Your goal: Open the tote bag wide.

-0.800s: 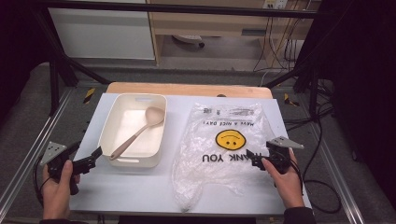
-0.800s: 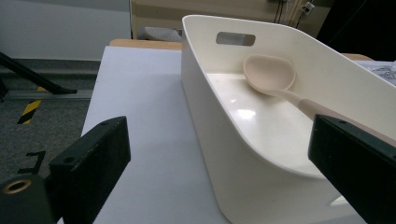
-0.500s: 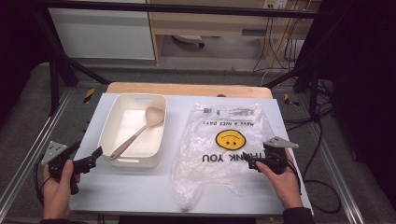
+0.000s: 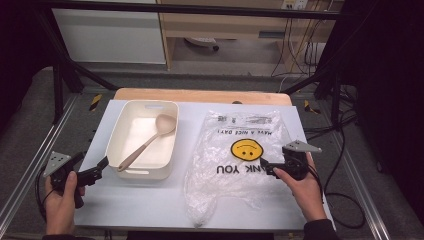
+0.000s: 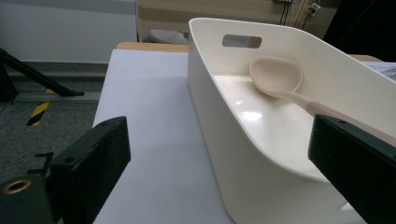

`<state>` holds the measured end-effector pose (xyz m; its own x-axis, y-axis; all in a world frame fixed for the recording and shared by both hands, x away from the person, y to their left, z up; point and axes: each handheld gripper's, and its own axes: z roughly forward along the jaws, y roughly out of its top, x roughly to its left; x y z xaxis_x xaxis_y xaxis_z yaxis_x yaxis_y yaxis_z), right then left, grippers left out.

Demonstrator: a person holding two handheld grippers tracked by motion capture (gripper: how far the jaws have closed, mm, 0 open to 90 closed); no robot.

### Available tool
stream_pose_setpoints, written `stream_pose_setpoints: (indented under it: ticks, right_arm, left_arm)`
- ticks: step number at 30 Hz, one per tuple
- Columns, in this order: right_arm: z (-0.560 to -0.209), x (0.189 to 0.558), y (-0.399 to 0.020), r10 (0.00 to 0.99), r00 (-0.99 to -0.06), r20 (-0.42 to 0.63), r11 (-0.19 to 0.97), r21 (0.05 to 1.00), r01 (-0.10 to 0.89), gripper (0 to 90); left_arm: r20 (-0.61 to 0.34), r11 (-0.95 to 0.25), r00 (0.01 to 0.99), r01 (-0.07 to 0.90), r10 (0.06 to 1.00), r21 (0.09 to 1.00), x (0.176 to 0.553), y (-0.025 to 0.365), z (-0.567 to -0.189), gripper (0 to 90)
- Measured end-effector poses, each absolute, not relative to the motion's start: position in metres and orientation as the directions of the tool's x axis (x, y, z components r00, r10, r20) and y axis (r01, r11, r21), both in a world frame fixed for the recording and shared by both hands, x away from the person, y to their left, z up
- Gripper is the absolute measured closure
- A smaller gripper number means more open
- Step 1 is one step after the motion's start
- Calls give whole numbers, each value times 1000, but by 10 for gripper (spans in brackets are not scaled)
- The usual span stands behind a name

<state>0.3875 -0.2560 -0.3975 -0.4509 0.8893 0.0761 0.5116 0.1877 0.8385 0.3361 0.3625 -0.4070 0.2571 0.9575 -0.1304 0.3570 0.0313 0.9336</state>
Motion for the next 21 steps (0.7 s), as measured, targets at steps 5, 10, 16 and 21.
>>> stream_pose_setpoints:
  ticks: [5, 10, 16, 21]
  right_arm:
    - [-381, 405, -263, 893, -445, 60, 190, 847, 496, 51]
    - [-374, 425, -277, 915, -400, 51, 169, 851, 497, 30]
    - [-381, 448, -302, 936, -347, 56, 141, 844, 518, 58]
    - [-391, 461, -319, 946, -314, 87, 111, 820, 561, 146]
  left_arm:
    - [-125, 33, 245, 347, 961, 937, 335, 365, -406, 55]
    - [-120, 28, 246, 350, 962, 936, 336, 366, -407, 54]
    - [-118, 24, 243, 356, 963, 934, 336, 365, -407, 55]
    - [-121, 30, 240, 354, 963, 935, 335, 365, -407, 57]
